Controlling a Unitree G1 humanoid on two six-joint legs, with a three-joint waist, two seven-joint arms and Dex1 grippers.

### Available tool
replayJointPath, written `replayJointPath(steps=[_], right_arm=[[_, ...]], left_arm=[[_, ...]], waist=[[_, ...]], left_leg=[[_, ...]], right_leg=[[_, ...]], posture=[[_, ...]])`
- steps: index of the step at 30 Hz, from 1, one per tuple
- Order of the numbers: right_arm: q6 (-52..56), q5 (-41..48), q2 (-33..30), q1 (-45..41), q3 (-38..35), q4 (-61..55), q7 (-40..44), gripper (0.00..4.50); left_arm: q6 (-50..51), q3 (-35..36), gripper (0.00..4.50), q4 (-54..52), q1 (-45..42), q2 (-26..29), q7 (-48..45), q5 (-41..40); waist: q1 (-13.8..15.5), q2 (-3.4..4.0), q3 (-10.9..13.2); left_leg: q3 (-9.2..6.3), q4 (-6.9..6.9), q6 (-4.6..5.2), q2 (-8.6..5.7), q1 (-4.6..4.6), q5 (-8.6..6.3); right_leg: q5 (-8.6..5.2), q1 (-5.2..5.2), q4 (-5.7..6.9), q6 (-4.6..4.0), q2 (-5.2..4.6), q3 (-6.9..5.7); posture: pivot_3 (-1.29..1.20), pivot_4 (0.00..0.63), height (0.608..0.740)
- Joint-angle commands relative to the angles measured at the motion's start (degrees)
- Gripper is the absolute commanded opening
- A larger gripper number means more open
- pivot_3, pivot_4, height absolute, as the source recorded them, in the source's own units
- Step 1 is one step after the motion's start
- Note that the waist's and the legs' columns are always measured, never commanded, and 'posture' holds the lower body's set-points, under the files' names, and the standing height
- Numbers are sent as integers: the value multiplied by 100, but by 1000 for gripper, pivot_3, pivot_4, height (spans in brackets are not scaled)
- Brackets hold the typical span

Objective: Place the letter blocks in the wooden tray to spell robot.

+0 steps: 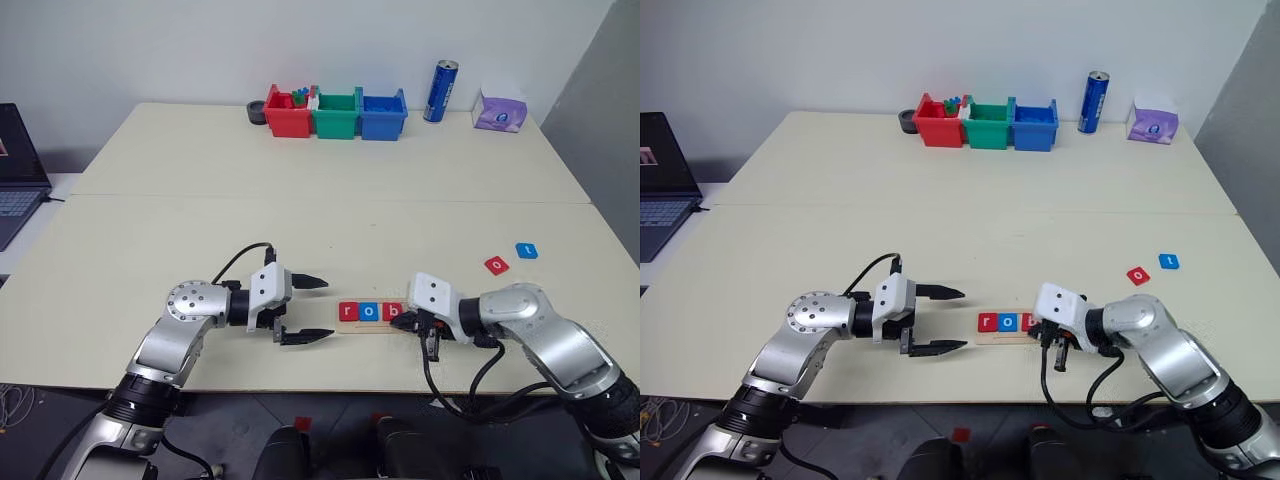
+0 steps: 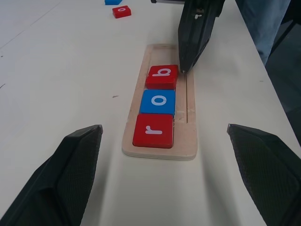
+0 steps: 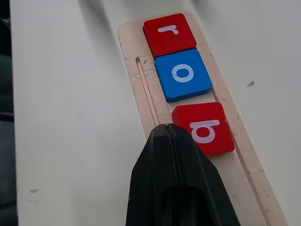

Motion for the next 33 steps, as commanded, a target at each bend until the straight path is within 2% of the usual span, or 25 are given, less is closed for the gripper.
replayJointPath(steps=[1,13,18,22,33], right_arm=[[-155,-121,22,-127,36,-24,-65,11],[-220,-9,218,-186,-150,-5,-114,11],[-146,94,-9,-262,-370,-62,2,11],[-432,-170,-247,-328,-279,242,-6,11],[-896,-570,-261,-469,99,845,193,11]], left_arm=[[-32,-24,4500,-197,-18,-14,22,-6],[150,-18,4500,-395,-41,17,52,-17],[229,24,4500,-461,-42,56,43,-39],[235,37,4500,-421,-66,60,38,-29],[71,63,4500,-219,-70,73,0,9]], waist=[[0,0,0],[0,0,0],[0,0,0],[0,0,0],[-1,-1,0]], left_leg=[[0,0,0,0,0,0],[0,0,0,0,0,0],[-1,0,0,0,0,0],[0,0,0,0,0,0],[3,0,0,0,0,0]], right_leg=[[0,0,0,0,0,-1],[1,0,0,-2,0,-1],[2,0,0,-4,0,1],[2,0,0,-3,-1,1],[4,0,0,-7,0,0]], posture=[[0,150,740],[0,150,740],[0,150,740],[0,150,740],[0,150,740]])
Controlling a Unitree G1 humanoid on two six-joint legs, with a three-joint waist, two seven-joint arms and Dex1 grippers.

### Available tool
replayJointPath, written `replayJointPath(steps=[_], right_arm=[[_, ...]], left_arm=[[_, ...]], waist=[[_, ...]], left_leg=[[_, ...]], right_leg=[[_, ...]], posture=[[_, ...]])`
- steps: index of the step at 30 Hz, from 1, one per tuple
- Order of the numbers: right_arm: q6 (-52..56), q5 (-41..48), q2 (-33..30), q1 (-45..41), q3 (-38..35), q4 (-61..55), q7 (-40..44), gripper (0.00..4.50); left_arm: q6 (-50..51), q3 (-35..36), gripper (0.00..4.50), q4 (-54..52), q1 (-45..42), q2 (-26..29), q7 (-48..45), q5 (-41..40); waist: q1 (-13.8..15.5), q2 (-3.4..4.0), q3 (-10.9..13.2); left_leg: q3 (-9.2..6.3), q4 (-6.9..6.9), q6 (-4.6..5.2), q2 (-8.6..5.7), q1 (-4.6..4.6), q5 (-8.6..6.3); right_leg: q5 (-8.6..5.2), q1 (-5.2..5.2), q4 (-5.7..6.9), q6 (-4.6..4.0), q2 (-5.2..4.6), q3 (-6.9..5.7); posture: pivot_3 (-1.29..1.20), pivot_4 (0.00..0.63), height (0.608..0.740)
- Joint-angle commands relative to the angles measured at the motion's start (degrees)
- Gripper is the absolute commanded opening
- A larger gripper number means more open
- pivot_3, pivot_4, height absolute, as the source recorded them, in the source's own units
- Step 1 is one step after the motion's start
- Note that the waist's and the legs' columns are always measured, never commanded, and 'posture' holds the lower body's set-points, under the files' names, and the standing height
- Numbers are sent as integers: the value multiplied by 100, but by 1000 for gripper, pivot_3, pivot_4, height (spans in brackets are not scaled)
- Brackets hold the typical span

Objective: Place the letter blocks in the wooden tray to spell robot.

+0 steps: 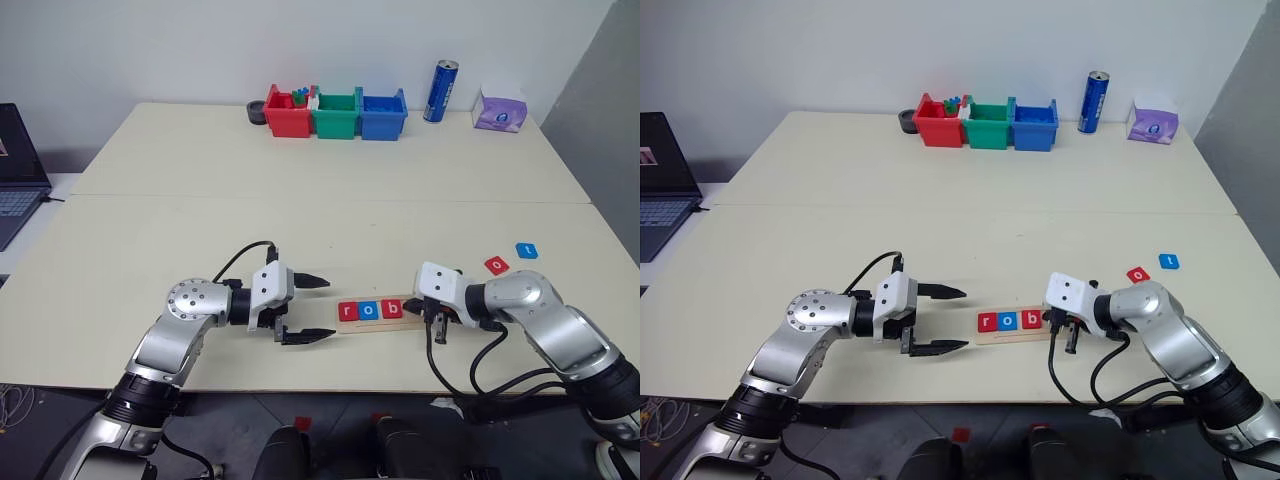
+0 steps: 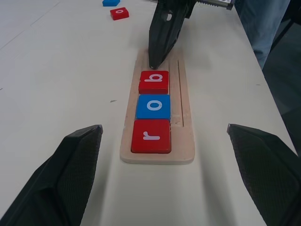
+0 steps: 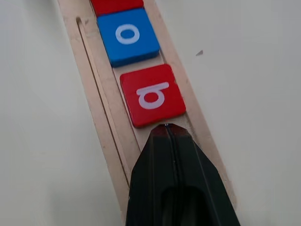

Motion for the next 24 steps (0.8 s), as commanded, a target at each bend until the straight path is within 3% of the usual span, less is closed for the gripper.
replayJointPath(steps=[1,24], right_arm=[[-175,-115,-44,-138,17,-7,132,11],[111,74,326,-244,32,-236,387,11]], left_arm=[[-165,66,4500,-22,-45,45,0,3],[-358,45,4500,68,62,1,56,31]], waist=[[1,0,0],[0,0,0]], left_leg=[[-1,0,0,0,0,0],[-3,0,0,1,0,0]], right_leg=[[0,0,0,0,0,0],[7,0,1,-12,0,-1]], posture=[[0,150,740],[0,150,740]])
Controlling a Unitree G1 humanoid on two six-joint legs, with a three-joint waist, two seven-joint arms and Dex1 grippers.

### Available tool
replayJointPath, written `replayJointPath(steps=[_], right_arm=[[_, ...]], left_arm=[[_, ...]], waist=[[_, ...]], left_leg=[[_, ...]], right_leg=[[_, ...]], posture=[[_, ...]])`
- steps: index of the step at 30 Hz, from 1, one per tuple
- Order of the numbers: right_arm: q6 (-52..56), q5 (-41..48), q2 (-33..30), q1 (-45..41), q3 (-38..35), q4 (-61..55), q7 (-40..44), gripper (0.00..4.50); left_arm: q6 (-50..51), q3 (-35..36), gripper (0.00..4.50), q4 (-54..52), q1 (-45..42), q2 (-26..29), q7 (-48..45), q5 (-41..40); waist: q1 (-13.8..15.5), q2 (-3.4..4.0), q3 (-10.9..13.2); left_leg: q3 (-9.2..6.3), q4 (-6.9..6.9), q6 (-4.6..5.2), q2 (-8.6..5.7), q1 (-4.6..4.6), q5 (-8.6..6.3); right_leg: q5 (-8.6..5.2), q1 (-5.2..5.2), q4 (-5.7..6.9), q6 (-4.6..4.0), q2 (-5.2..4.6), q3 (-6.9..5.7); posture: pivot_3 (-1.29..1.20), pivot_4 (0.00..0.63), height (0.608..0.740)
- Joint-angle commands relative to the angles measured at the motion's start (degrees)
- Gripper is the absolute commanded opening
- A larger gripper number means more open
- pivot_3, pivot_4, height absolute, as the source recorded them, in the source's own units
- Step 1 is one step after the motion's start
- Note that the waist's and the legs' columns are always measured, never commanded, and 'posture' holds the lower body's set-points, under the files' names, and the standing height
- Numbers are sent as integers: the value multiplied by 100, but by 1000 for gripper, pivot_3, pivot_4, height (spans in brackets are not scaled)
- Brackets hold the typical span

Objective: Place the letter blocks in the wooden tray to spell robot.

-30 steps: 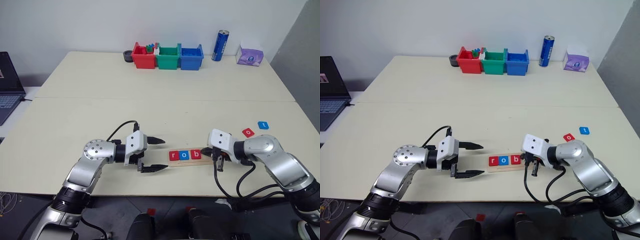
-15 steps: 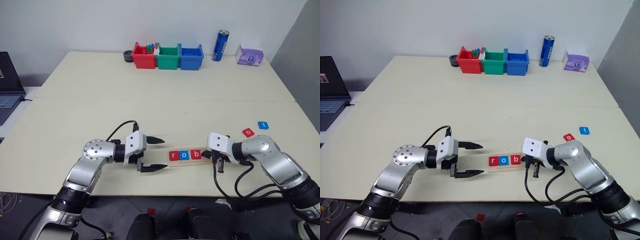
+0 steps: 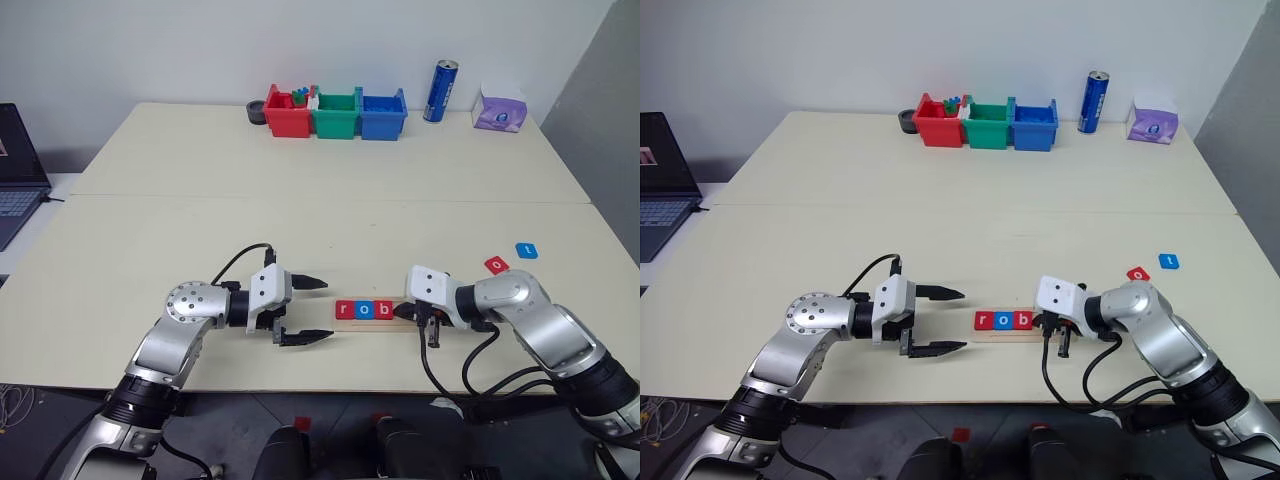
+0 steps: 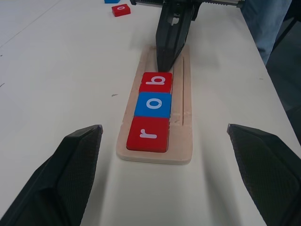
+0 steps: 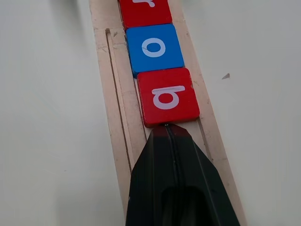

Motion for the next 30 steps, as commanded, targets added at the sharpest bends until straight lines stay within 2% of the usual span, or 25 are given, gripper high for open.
replayJointPath(steps=[1,6,12,15,19,22,25,30], right_arm=[[59,71,9,-116,-38,-268,80,11],[18,-5,-70,-155,-108,-222,22,11],[94,599,-428,47,-954,-615,237,11],[221,916,-643,548,-1822,-827,49,643],[465,1025,-221,1178,-3212,-594,-1031,2016],[363,757,105,1407,-3662,-200,-1885,3066],[278,675,306,1397,-3711,262,-2292,4134],[45,642,433,983,-3572,1350,-2543,4134]], left_arm=[[-120,43,4500,-71,9,3,44,3],[-127,25,4500,-60,0,-19,57,10],[-106,13,4500,-143,37,-43,98,8],[-87,33,4500,-207,82,-30,143,-10],[-50,59,4500,-264,117,-14,172,-29],[-33,52,4500,-240,79,-25,163,-33],[-34,13,4500,-181,15,-52,131,-23],[-99,-41,4500,-20,-105,-112,61,16]], waist=[[0,0,0],[0,0,0],[3,0,1],[18,-1,0],[20,-4,0],[14,-4,0],[-8,-3,0],[-19,1,0]], left_leg=[[0,0,0,0,0,0],[0,0,0,0,0,0],[-1,0,0,-1,-1,0],[-2,-1,0,-1,-2,0],[0,0,0,-2,-6,0],[4,1,0,-4,-4,0],[10,1,0,-3,2,0],[20,-1,0,-4,8,0]], right_leg=[[0,0,0,0,0,0],[0,0,0,0,0,0],[0,0,-1,0,-1,1],[0,1,-1,0,-1,-3],[0,2,-1,0,-3,-3],[0,2,1,1,-3,-1],[0,3,2,1,-1,5],[0,3,3,0,6,17]], posture=[[0,150,740],[0,150,740],[0,150,740],[0,150,740],[0,150,740],[0,150,740],[0,150,740],[0,150,740]])
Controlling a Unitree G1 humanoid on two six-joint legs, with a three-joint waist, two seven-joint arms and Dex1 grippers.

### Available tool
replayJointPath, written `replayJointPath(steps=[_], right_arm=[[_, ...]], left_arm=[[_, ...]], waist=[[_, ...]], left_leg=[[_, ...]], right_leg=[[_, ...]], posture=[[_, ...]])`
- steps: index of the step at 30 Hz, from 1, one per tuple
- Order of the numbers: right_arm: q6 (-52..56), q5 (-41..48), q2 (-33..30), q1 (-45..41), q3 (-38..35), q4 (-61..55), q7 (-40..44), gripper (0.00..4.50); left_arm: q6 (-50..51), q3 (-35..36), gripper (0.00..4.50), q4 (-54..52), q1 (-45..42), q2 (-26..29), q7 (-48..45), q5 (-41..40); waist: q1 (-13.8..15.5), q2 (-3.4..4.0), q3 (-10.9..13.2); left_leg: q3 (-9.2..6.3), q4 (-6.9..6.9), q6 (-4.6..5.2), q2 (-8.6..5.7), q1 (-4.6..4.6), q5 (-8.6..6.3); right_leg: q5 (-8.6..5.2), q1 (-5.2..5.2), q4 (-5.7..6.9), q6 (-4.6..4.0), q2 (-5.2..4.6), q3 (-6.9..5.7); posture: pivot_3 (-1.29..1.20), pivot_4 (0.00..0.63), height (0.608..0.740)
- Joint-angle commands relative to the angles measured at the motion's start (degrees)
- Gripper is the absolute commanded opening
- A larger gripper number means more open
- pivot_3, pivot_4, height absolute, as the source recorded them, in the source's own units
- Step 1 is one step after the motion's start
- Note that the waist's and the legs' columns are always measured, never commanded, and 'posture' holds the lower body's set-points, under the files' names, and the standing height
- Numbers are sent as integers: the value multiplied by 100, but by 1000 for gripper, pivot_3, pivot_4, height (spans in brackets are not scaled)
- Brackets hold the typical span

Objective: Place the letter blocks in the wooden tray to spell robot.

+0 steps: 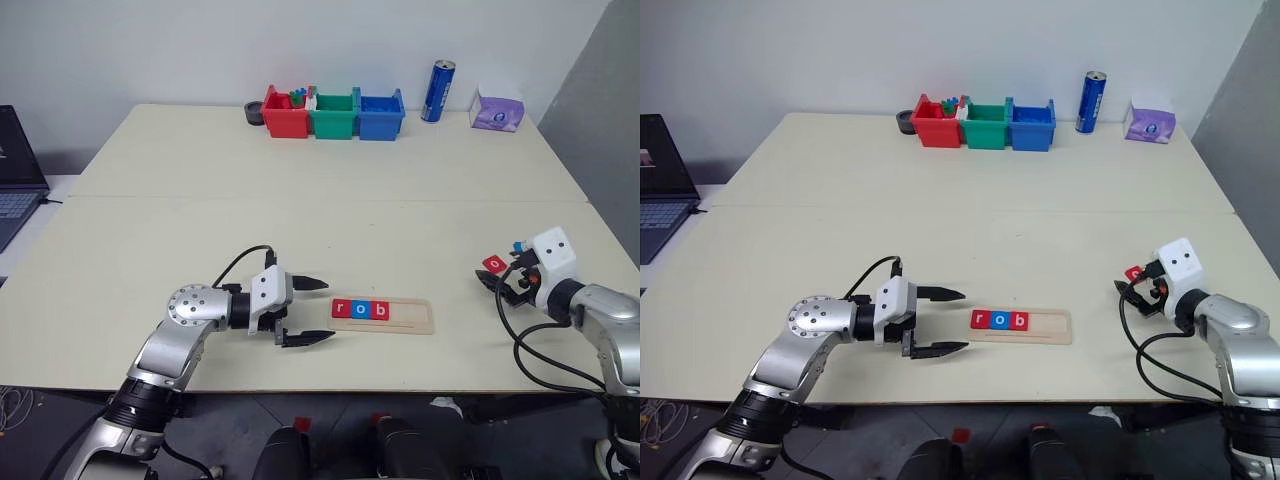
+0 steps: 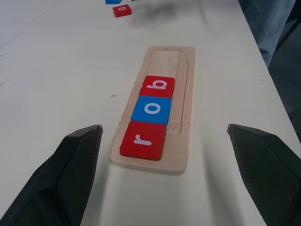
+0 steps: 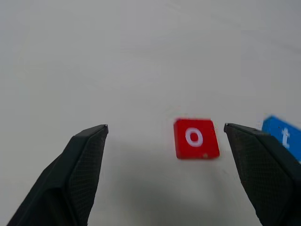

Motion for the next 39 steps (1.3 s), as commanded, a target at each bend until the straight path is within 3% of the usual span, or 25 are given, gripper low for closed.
replayJointPath(steps=[1,6,13,16,22,25,30,34,39], right_arm=[[-329,-61,-23,-381,-40,535,-144,4134],[-539,-9,13,-796,11,1487,-117,4134],[-468,115,87,-937,205,1946,83,4134],[-465,95,136,-953,236,2028,8,3521],[-286,99,149,-768,226,1802,-73,1453],[-60,130,164,-472,54,1277,-298,1442],[473,150,733,683,-392,-852,-1237,1442],[1685,500,2054,1559,-606,-2776,-2190,1442],[2195,310,2985,2249,-72,-3867,-2958,1442]], left_arm=[[-87,-42,4500,0,-114,-27,-46,3],[-136,-60,4500,37,-99,-37,-69,8],[-168,-44,4500,36,-48,16,-77,8],[-159,-41,4500,15,-46,30,-75,11],[-88,-47,4500,-68,-68,68,-72,7],[-59,-48,4500,-83,-99,87,-80,-3],[-78,-29,4500,-111,-61,131,-103,-18],[-68,-77,4500,-79,-83,103,-111,-19],[-141,-150,4500,60,-177,25,-189,-2]], waist=[[0,2,0],[9,2,0],[7,2,0],[-3,2,-1],[8,1,-3],[23,1,-4],[55,4,-6],[29,15,-12],[8,20,-16]], left_leg=[[1,0,0,-1,-1,0],[2,-1,0,0,-2,0],[1,-1,0,2,-3,0],[1,-1,0,2,0,0],[0,2,1,2,2,0],[0,2,1,2,1,0],[-25,-5,0,5,-15,0],[-30,-8,-1,13,-21,0],[-23,-7,-1,11,-2,0]], right_leg=[[0,0,0,0,0,1],[0,0,-2,-1,-1,1],[1,0,-2,-1,-3,1],[1,1,-1,-1,-1,2],[2,5,-1,2,-2,2],[3,6,-1,3,-4,2],[1,1,-3,2,-5,-2],[-1,-5,-1,1,-4,-4],[-16,-3,0,26,-3,1]], posture=[[0,150,740],[0,150,740],[0,150,740],[0,150,740],[0,150,740],[0,150,740],[0,150,740],[0,150,740],[0,150,740]])
